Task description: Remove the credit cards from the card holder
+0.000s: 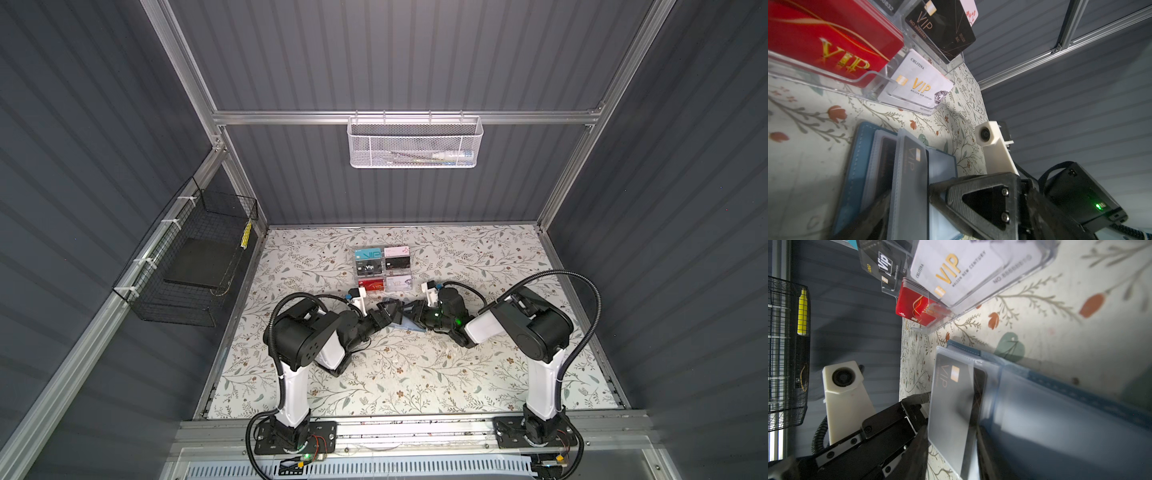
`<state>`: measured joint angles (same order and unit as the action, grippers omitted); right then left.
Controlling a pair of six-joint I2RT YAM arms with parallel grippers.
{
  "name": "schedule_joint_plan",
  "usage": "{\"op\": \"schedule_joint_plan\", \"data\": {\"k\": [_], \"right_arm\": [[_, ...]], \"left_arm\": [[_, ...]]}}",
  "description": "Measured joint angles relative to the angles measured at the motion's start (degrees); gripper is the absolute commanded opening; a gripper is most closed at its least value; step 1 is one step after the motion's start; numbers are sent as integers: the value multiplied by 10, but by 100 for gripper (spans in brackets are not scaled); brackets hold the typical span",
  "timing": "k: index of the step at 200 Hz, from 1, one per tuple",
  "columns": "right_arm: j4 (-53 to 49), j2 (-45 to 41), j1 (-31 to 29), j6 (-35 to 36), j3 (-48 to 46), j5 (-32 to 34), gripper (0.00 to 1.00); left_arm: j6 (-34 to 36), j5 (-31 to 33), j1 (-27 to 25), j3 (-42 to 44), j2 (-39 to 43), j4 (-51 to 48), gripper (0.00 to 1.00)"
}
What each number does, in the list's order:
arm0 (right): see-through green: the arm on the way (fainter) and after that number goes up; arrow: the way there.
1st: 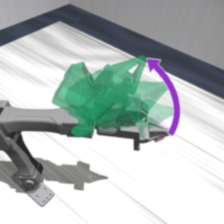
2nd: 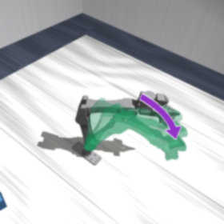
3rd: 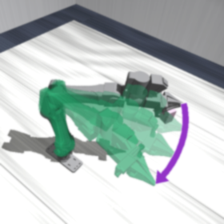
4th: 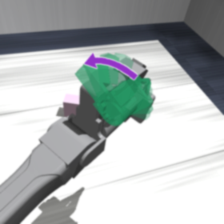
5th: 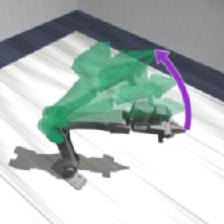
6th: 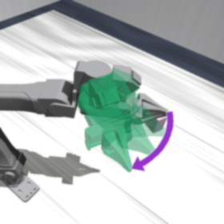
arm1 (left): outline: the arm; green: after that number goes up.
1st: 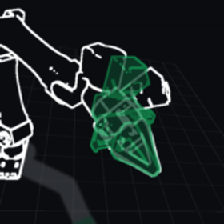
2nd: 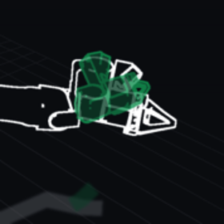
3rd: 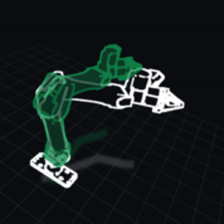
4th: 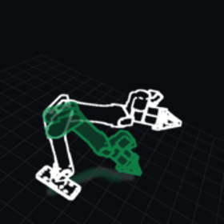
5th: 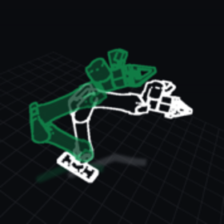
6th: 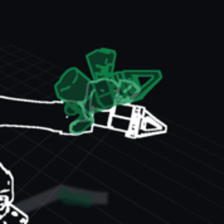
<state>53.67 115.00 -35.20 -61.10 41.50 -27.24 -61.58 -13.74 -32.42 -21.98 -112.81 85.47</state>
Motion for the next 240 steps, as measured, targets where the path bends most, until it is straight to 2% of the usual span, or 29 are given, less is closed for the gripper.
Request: {"op": "schedule_joint_plan", "data": {"k": [127, 187, 240], "right_arm": [[81, 25, -11, -31, -6, -8, 33], [12, -4, -13, -2, -18, 20, 33], [-10, -8, -19, 8, -11, 30, 33]], "left_arm": [[-2, 0, 0, -2, 0, -3, 100], [-5, 0, 2, -2, 3, -8, 100], [-4, -1, 2, -14, 24, -66, 100]]}}
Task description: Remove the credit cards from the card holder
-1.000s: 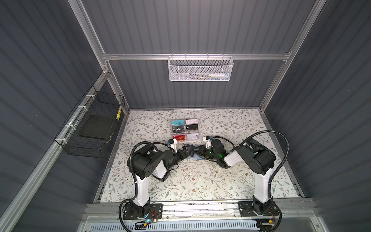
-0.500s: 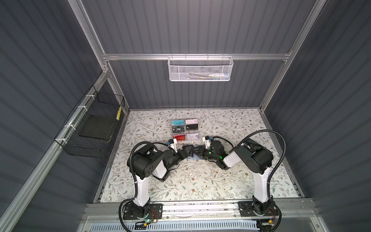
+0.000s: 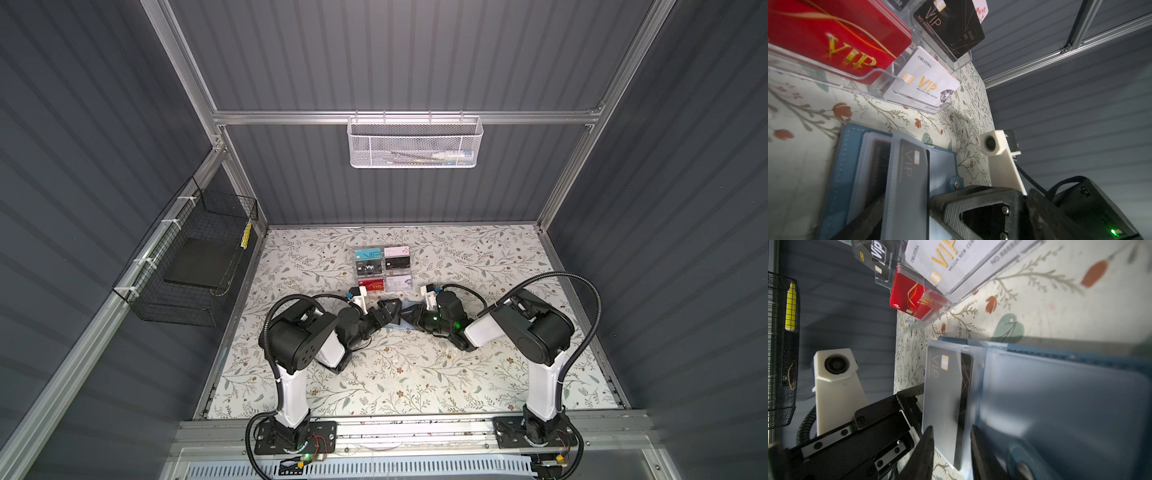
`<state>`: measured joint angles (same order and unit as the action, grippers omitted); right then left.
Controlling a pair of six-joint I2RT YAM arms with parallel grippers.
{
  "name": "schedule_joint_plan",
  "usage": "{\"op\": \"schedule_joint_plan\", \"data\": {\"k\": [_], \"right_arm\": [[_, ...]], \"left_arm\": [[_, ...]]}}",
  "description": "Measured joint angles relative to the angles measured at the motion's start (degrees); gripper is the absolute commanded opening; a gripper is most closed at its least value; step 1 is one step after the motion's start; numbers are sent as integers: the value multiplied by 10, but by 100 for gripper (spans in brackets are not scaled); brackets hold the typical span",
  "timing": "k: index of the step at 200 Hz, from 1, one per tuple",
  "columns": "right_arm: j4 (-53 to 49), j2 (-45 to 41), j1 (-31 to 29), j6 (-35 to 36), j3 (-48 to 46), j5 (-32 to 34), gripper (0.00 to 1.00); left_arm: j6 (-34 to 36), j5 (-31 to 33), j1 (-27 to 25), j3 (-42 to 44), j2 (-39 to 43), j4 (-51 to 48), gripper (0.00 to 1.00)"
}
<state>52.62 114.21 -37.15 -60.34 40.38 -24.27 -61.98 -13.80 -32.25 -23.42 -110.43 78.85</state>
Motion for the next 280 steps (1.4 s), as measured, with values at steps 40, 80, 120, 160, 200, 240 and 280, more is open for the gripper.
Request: {"op": "schedule_joint_plan", "data": {"k": [40, 80, 120, 160, 200, 240, 280], "right_arm": [[5, 13, -3, -2, 14, 2, 33], [25, 22, -4, -11, 16, 3, 32], [56, 34, -4, -23, 16, 3, 32], [66, 36, -7, -27, 16, 3, 31], [79, 44, -9, -31, 16, 5, 31], [98, 49, -11, -37, 14, 5, 30], [103, 52, -13, -35, 10, 5, 30]], "left_arm": [[0, 0, 0, -2, 5, -13, 100], [0, 0, 0, -3, 5, -14, 100], [-2, -3, 1, -2, -1, 0, 100], [-2, -4, 1, 0, -5, 10, 100], [-3, -4, 1, 3, -8, 20, 100], [-2, -5, 1, 2, 6, -7, 100], [11, -24, 17, 2, 48, -83, 100]]}}
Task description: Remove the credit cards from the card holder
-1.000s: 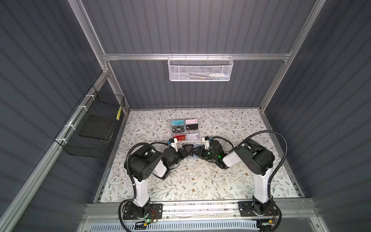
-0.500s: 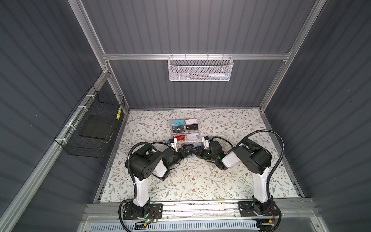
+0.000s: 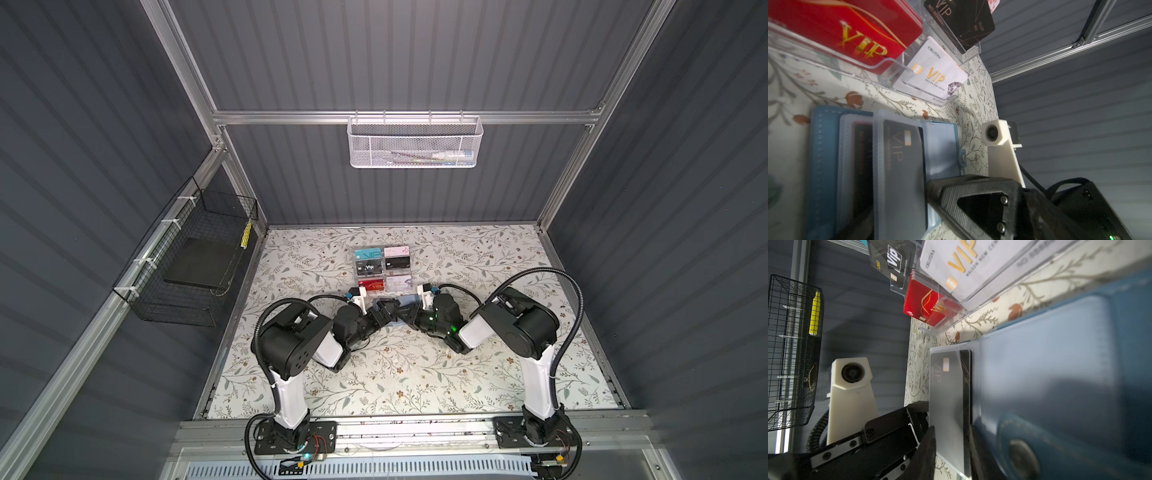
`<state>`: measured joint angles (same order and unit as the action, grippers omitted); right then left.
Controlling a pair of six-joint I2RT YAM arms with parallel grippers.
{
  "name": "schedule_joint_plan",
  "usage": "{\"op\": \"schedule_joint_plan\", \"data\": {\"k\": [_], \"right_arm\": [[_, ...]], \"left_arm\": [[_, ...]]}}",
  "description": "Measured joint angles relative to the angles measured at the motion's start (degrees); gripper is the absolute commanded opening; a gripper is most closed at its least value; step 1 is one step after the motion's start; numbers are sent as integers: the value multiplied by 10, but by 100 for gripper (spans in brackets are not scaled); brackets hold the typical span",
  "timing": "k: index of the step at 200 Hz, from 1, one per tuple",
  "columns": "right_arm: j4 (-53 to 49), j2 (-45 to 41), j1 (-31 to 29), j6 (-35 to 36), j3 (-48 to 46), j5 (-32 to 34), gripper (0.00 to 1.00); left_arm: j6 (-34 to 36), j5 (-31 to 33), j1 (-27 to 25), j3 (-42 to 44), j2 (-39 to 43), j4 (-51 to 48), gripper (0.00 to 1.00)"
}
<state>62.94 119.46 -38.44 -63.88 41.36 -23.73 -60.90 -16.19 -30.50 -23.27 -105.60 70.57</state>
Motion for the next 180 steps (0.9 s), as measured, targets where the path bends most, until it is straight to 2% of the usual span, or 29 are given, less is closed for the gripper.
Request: {"op": "schedule_joint_plan", "data": {"k": [24, 60, 95, 180], "right_arm": [[-2, 0, -3, 2, 0, 0, 30], [-3, -1, -7, 7, 0, -1, 29], [-6, -2, -7, 12, 0, -1, 29], [-43, -9, -10, 31, 9, 0, 29]], "left_arm": [[21, -12, 12, -3, 44, -78, 100], [68, -10, 27, -28, 121, -253, 100], [108, -8, 40, -68, 148, -392, 100], [125, -38, 41, -137, 140, -501, 100]]}}
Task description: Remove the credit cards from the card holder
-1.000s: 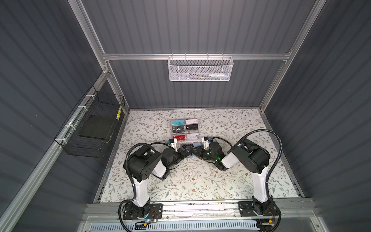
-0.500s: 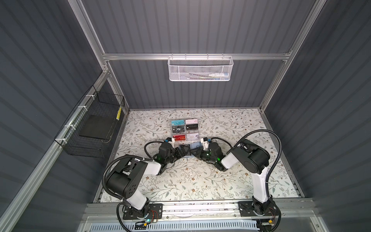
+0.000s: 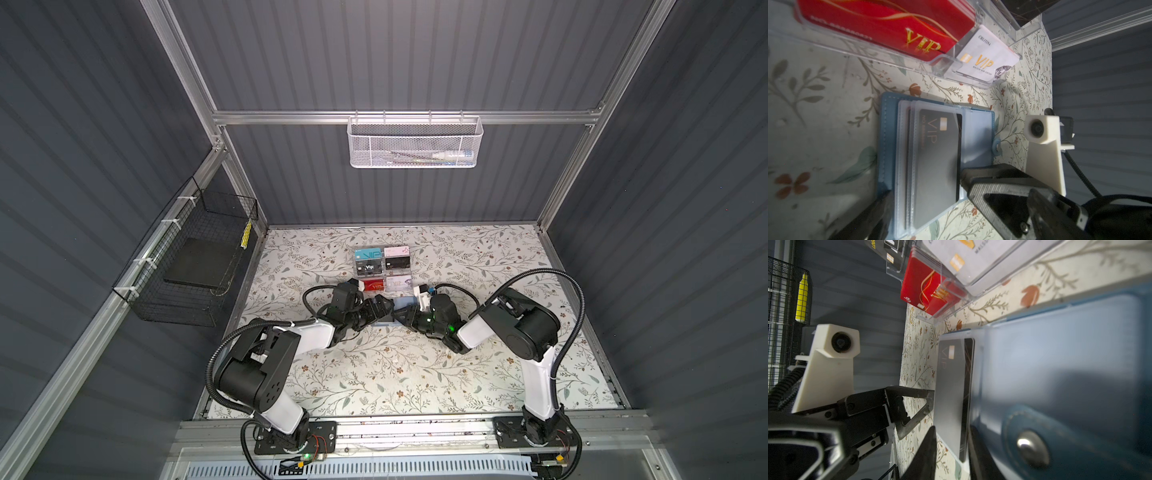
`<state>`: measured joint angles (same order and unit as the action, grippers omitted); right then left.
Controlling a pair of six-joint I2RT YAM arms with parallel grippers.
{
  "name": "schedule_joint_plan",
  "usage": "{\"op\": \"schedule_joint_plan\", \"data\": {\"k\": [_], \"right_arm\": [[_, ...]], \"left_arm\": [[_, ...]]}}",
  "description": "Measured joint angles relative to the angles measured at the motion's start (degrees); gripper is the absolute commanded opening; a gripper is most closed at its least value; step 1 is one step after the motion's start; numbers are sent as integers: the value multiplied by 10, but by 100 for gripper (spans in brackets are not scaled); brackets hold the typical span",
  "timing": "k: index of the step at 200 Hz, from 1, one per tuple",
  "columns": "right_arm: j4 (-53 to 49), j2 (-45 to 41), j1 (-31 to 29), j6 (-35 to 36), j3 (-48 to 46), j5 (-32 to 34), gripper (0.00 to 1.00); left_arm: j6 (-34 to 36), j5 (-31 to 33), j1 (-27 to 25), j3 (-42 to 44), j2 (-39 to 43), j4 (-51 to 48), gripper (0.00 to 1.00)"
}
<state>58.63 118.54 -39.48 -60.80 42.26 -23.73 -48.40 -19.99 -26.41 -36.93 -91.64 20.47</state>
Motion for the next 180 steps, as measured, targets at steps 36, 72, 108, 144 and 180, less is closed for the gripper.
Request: {"op": "schedule_joint_plan", "data": {"k": [36, 72, 108, 144, 180], "right_arm": [[-7, 0, -1, 6, 4, 1, 29], [-12, 0, -2, 8, 6, 3, 29], [-12, 0, -2, 9, 6, 4, 29], [-12, 0, -2, 12, 6, 4, 29], [-14, -1, -2, 15, 7, 4, 29]], "left_arm": [[7, -8, 0, -30, 0, -40, 100], [16, -13, 0, -59, 6, -66, 100], [32, -11, 0, -78, 32, -100, 100], [42, -11, 2, -92, 37, -115, 100], [43, -18, 3, -106, 14, -113, 100]]}}
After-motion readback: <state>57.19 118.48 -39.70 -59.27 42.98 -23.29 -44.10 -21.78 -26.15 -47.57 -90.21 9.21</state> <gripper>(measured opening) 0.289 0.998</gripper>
